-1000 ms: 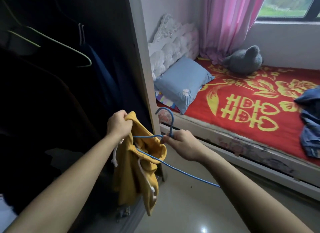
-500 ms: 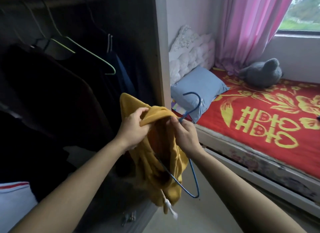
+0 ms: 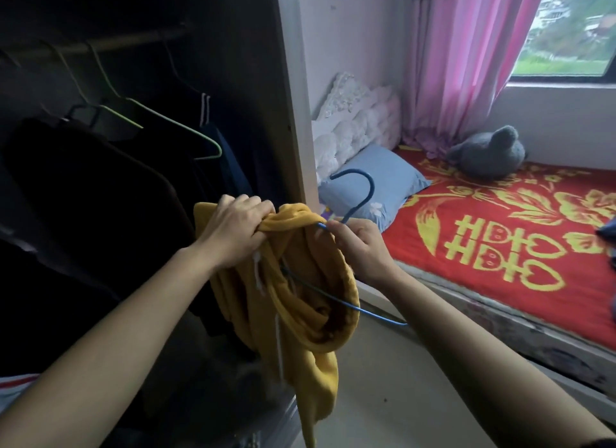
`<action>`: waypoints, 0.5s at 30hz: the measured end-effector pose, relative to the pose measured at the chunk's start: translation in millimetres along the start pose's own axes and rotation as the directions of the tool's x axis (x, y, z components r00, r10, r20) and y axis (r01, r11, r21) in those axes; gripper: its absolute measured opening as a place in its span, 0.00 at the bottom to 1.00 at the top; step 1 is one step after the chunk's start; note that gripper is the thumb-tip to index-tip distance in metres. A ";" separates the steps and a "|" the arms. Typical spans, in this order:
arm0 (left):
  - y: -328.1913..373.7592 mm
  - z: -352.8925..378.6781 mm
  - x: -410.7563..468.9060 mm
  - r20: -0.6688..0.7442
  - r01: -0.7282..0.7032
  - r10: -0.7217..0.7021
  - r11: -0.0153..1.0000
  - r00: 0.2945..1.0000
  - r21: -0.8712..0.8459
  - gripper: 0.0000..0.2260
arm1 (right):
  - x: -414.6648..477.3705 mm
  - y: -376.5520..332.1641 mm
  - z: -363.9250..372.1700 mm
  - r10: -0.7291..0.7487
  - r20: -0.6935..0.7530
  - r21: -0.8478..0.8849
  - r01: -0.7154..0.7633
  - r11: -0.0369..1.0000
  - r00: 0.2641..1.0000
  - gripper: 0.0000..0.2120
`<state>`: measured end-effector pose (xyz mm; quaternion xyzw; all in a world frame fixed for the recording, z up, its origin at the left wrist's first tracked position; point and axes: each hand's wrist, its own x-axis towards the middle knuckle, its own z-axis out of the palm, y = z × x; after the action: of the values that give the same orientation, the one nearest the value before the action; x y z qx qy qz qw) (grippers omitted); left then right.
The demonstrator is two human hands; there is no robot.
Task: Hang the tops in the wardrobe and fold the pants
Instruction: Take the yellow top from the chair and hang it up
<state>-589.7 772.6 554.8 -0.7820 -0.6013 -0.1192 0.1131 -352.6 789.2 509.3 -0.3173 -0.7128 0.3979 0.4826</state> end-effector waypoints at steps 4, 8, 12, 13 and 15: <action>-6.1 -1.8 4.1 -0.028 0.109 -0.113 0.988 0.993 -0.108 0.12 | -5.0 28.6 -22.4 -0.046 0.015 -0.346 0.048 0.937 0.999 0.18; 15.6 -0.1 9.4 -0.067 0.121 -0.135 0.976 0.989 -0.180 0.15 | -14.3 52.8 -24.3 0.013 -0.070 -0.462 -0.044 0.886 0.997 0.15; 46.1 0.3 16.4 -0.058 0.079 -0.098 0.961 0.994 -0.266 0.12 | -12.4 43.9 -12.2 0.005 -0.036 -0.477 -0.022 0.878 0.999 0.16; 48.0 -1.9 17.0 -0.069 0.066 -0.088 0.961 0.994 -0.268 0.11 | -11.9 43.3 -11.9 0.001 -0.038 -0.493 -0.019 0.870 0.999 0.16; 48.7 -4.6 18.0 -0.097 0.044 -0.070 0.966 0.993 -0.256 0.11 | -11.9 45.4 -12.8 -0.033 -0.052 -0.561 -0.002 0.828 0.998 0.12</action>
<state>-538.3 775.4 563.3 -0.7650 -0.5966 -0.2393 0.0405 -333.5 804.5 467.2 -0.4508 -0.7861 0.1576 0.3924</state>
